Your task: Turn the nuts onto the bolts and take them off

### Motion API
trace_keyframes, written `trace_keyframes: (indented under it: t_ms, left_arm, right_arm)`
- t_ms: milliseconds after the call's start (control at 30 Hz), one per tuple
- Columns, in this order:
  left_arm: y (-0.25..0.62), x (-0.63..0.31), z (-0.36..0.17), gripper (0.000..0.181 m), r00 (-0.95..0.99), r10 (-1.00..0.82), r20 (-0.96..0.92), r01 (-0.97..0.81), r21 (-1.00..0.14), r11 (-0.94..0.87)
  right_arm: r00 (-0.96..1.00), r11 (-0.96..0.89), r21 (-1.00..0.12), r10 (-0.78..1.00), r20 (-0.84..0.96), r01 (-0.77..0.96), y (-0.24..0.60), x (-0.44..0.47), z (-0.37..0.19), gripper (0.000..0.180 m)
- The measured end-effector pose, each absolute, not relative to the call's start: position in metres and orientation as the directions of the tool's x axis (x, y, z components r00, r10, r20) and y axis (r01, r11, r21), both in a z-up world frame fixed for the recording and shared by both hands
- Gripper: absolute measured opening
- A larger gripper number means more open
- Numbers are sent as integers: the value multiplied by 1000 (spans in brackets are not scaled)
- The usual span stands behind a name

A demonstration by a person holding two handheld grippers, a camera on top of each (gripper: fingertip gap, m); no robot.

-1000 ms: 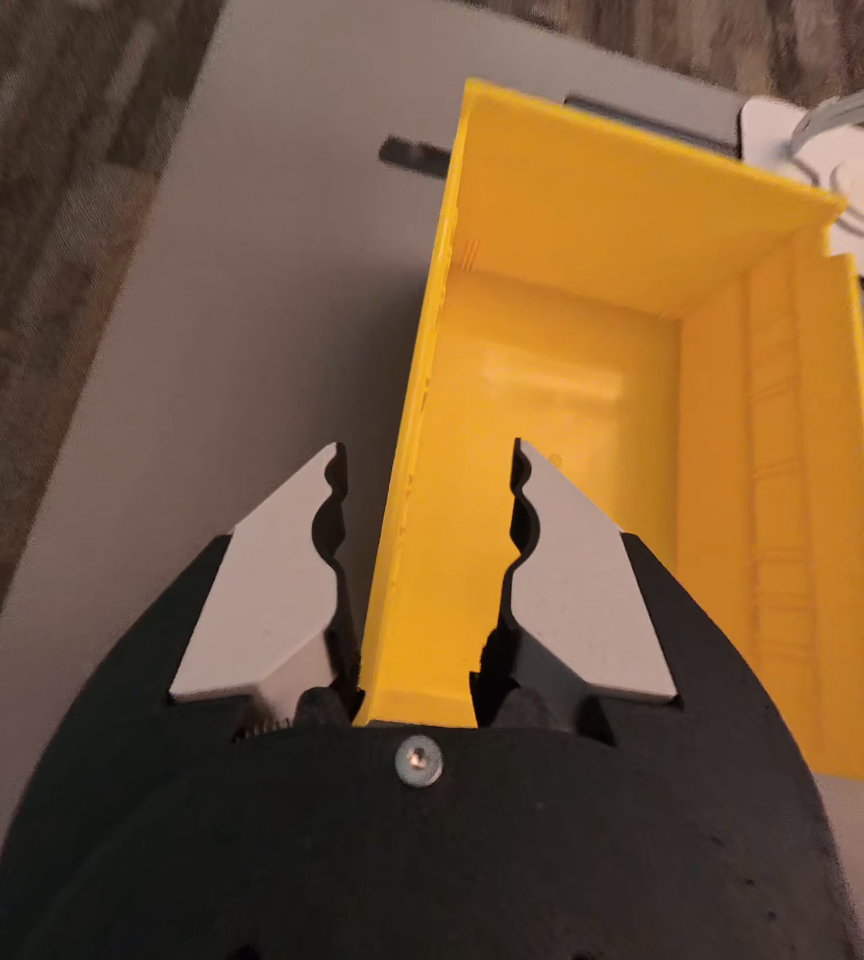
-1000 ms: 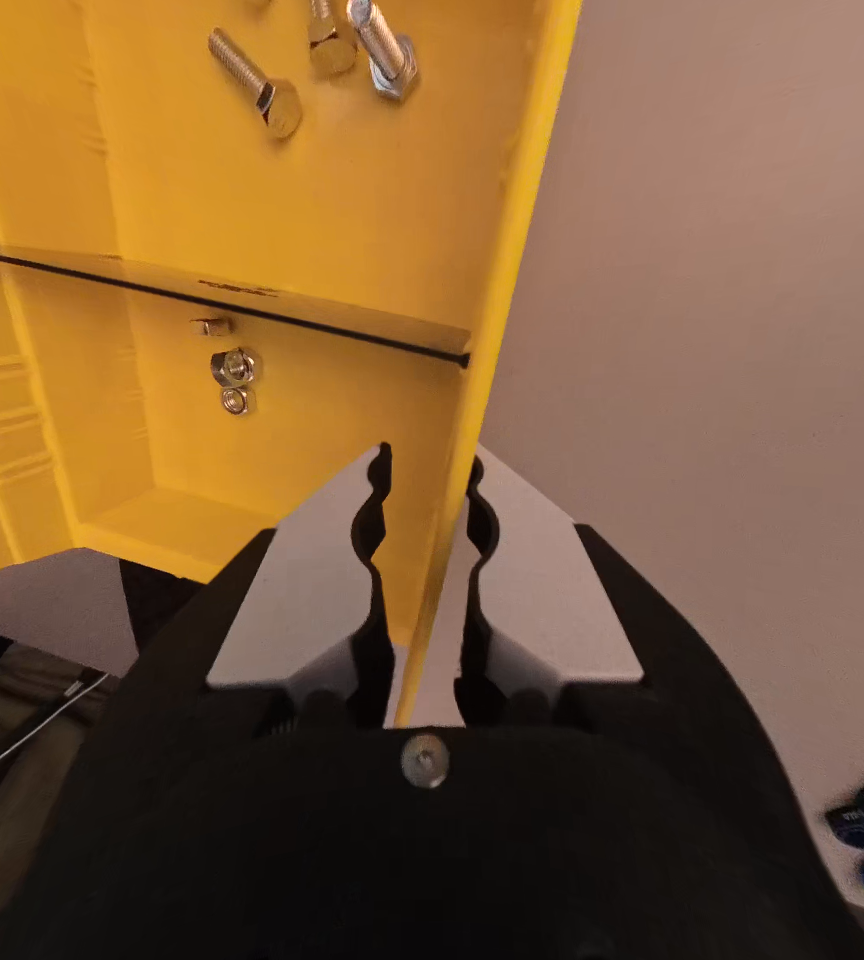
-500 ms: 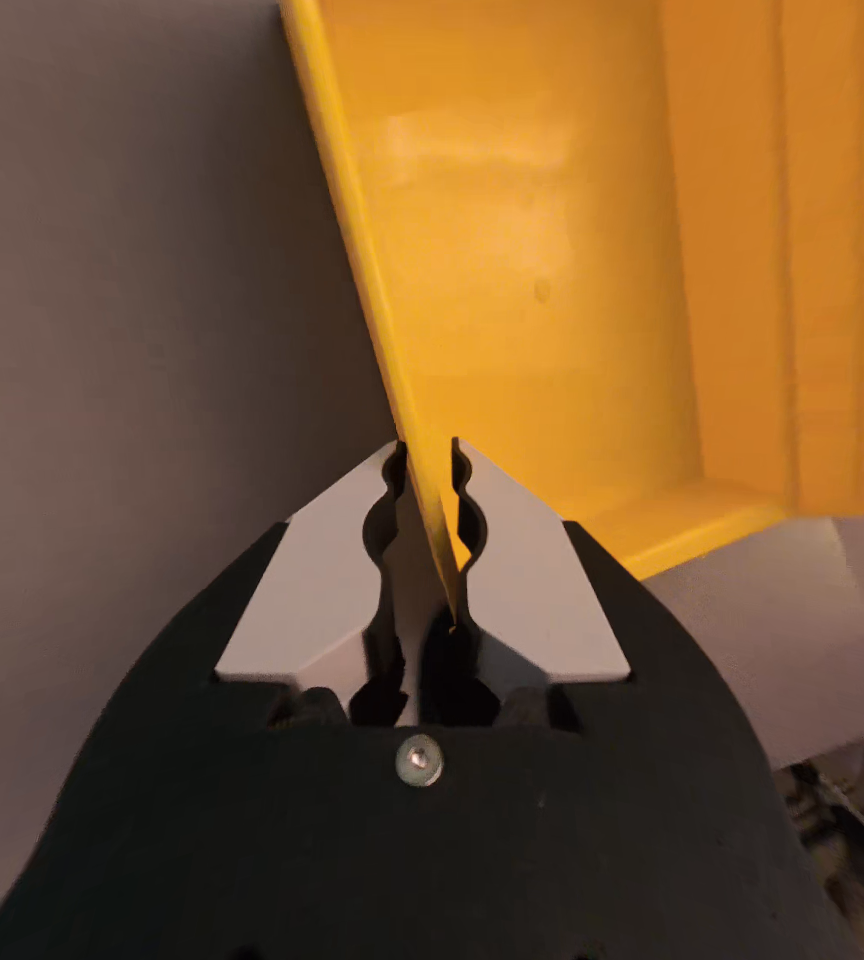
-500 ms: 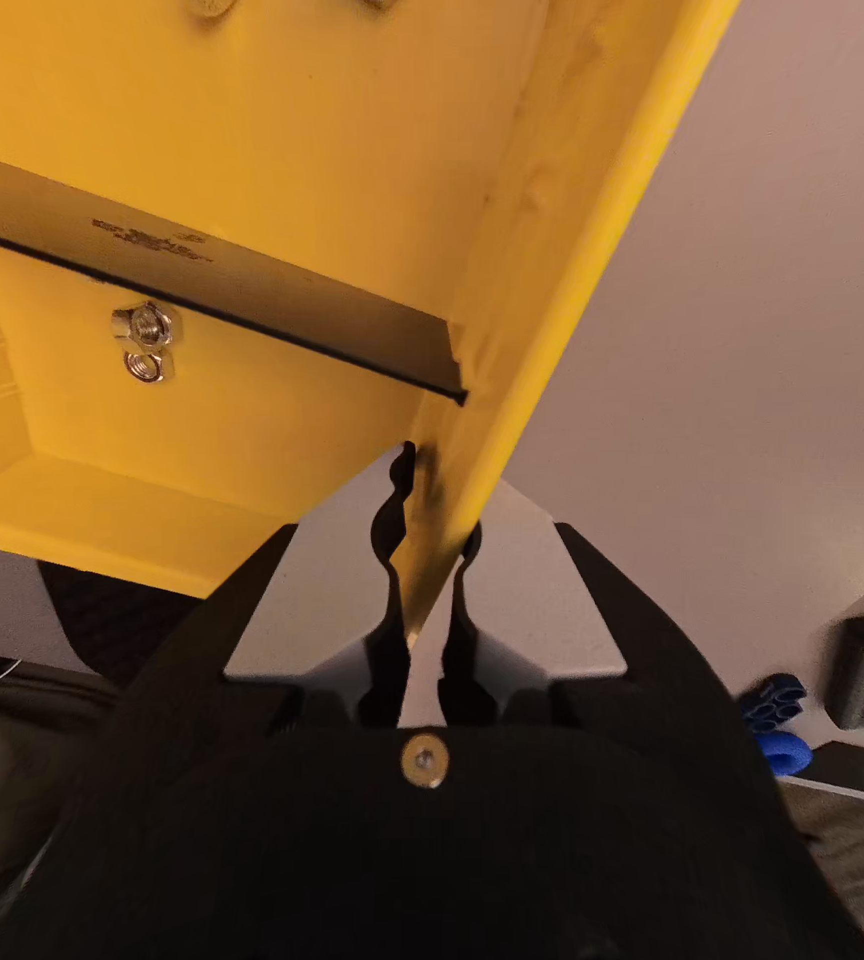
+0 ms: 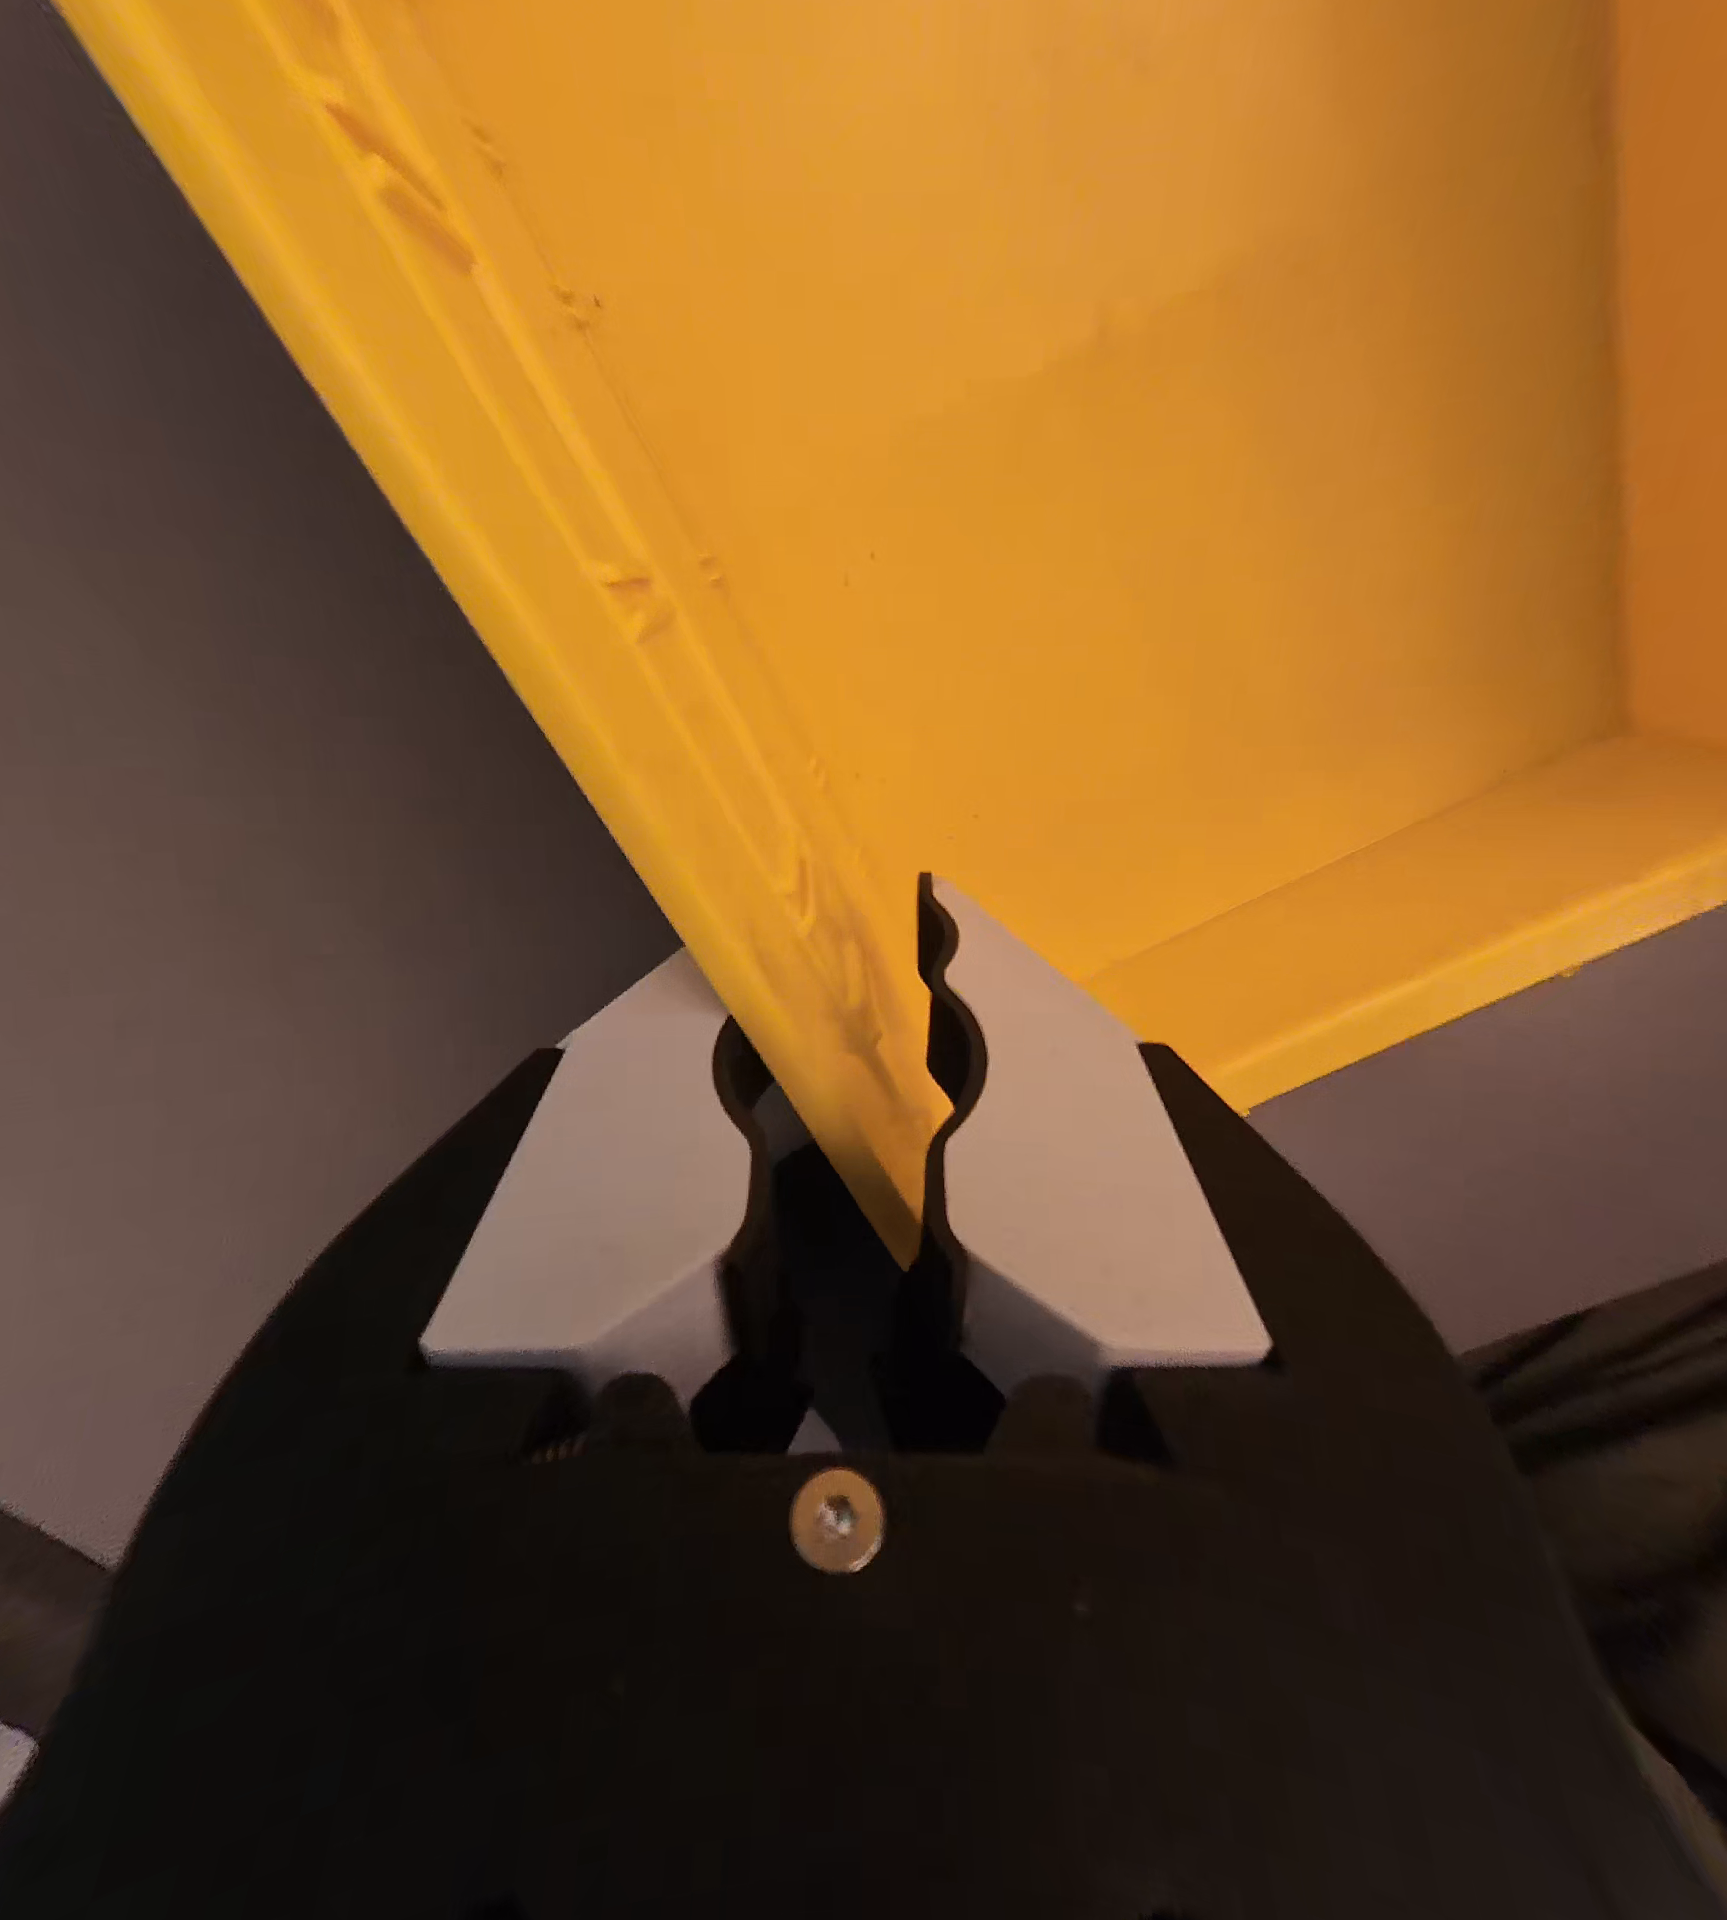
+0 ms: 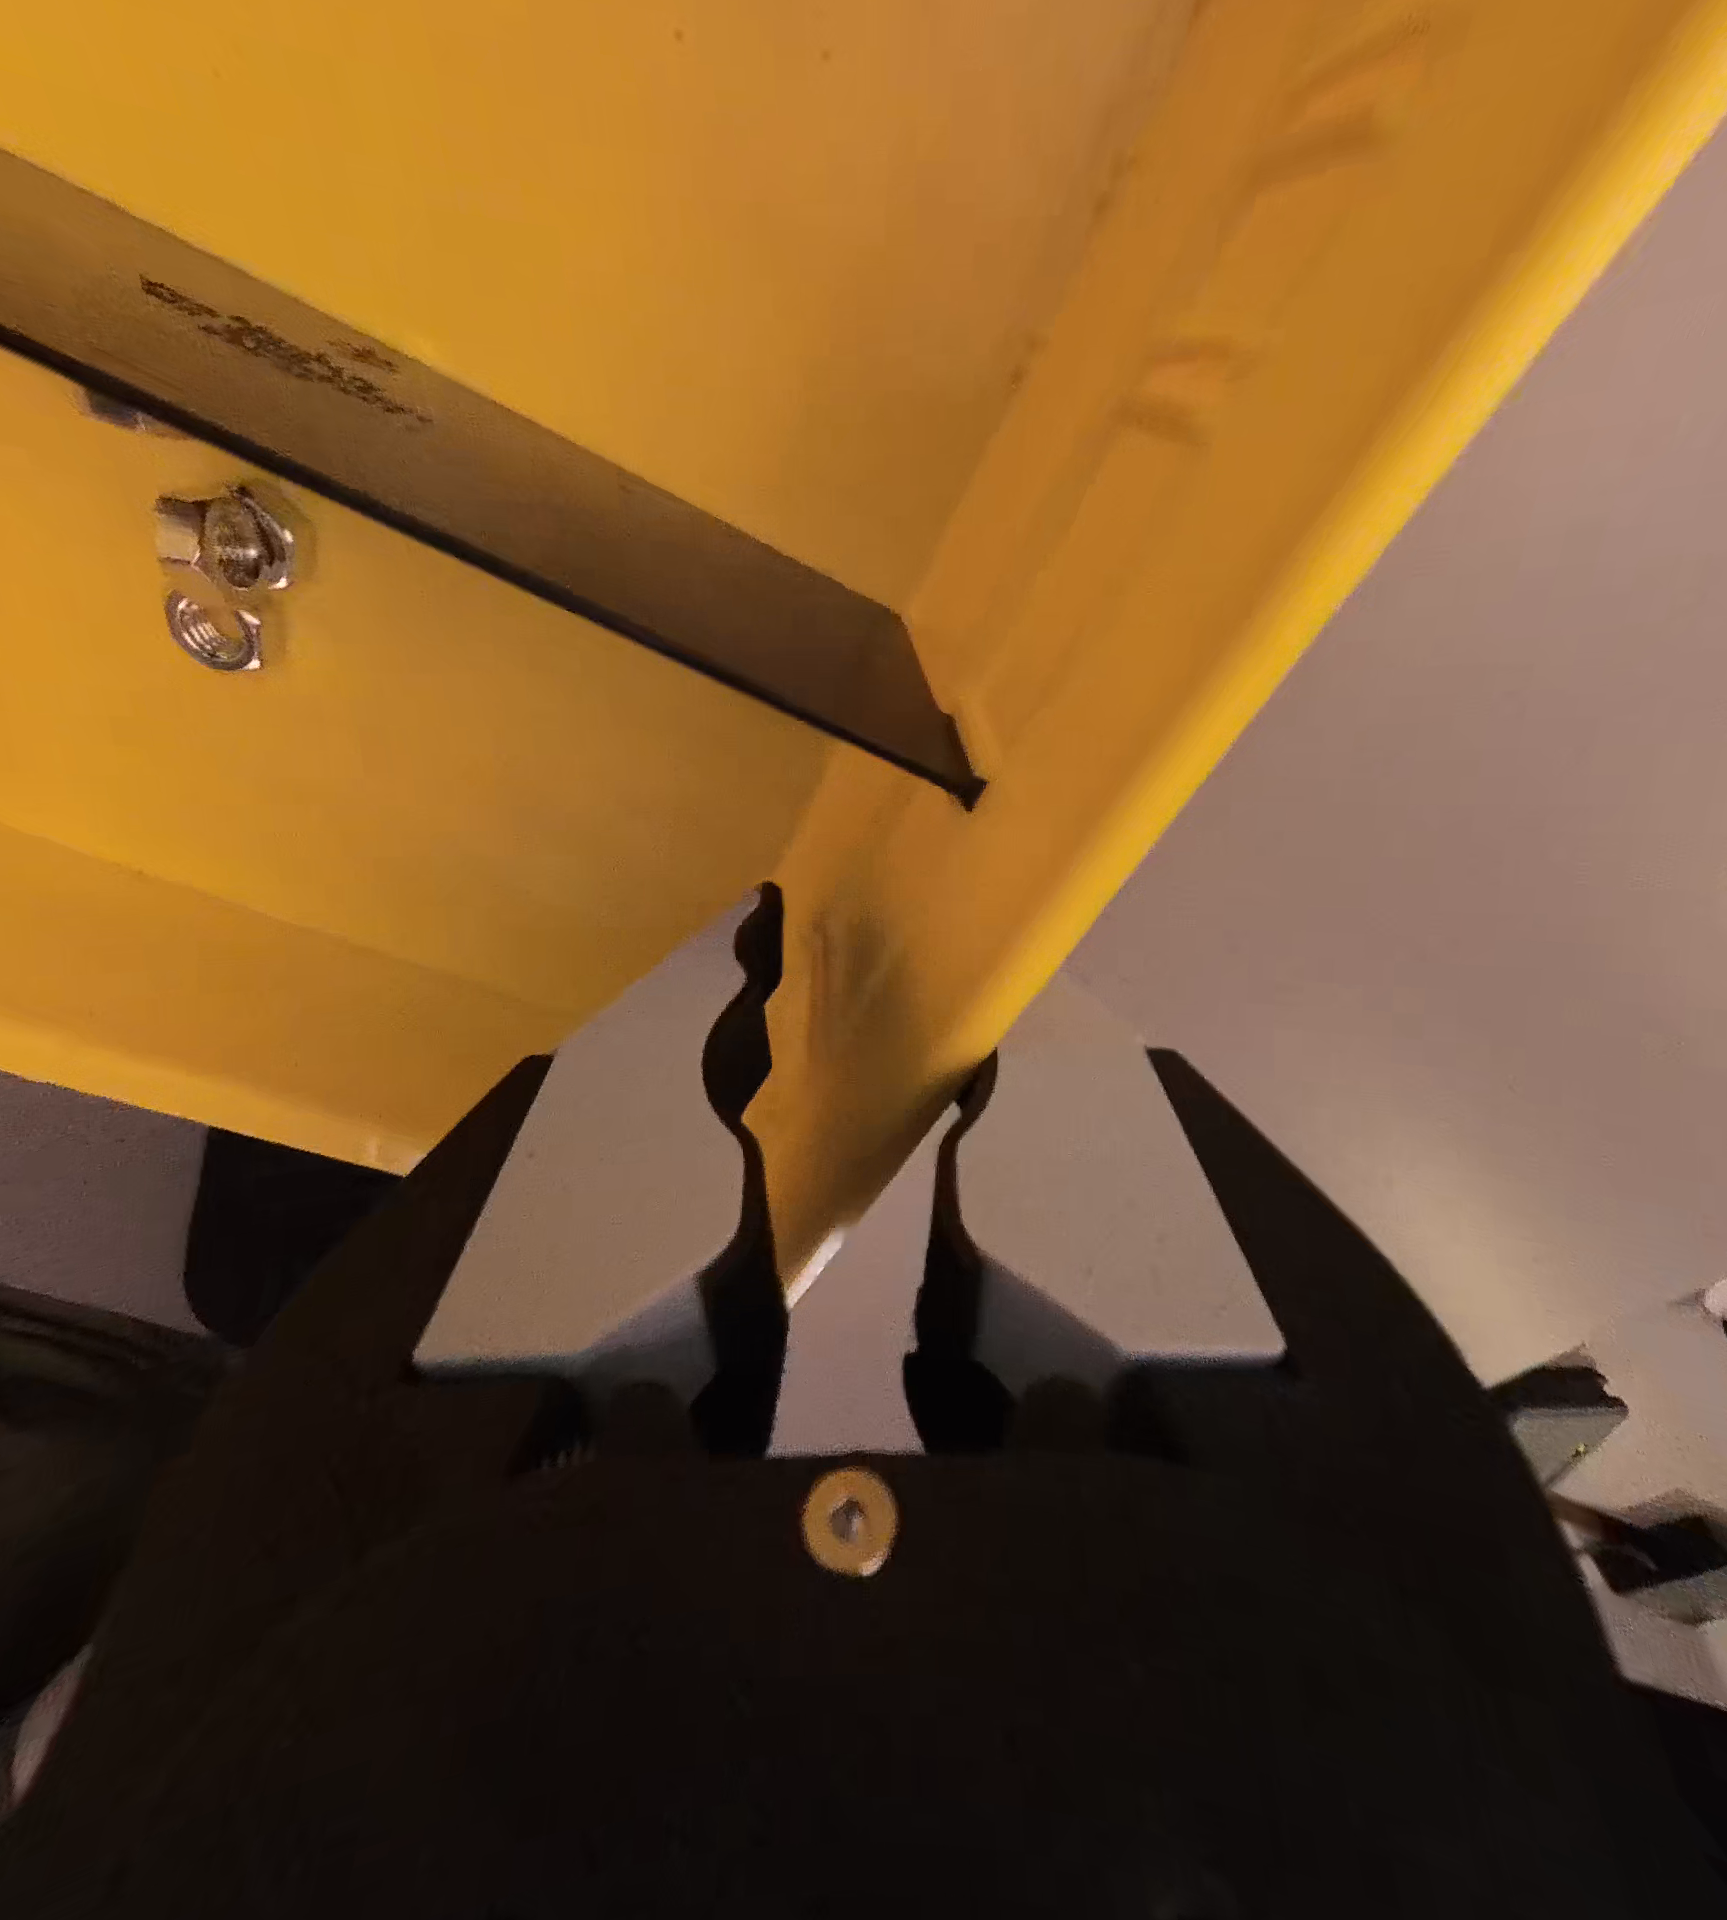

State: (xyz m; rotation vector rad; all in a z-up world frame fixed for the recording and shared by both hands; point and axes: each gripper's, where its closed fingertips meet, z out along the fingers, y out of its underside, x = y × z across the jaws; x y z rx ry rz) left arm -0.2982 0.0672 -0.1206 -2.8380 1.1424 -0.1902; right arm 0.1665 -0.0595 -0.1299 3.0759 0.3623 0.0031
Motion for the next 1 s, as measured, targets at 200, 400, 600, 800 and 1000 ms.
trace_keyframes:
  t_ms: [200, 400, 600, 800, 1000]
  left_arm:
    - [54, -280, -98, 20, 721, -668, 183, -645, -172, -744]
    - [57, -282, -47, 17, 724, -680, 116, -592, -401, -699]
    - [56, -259, 31, 9, 672, -740, 36, -499, -716, -488]
    - [40, -231, 82, 8, 615, -787, -52, -426, -861, -276]
    - [32, -225, 93, 10, 587, -799, -130, -437, -882, -177]
  right_arm:
    - [990, -983, -120, 143, 2, 142, -49, 166, -96, 22]
    - [972, -772, -591, 194, 130, 233, -12, 118, 8, 22]
    - [841, -258, -904, 513, 170, 340, -4, -45, 78, 46]
    - [823, -610, -710, 563, -75, 352, 30, -112, -31, 59]
    - [899, -834, -467, 407, -160, 294, 66, -111, -68, 46]
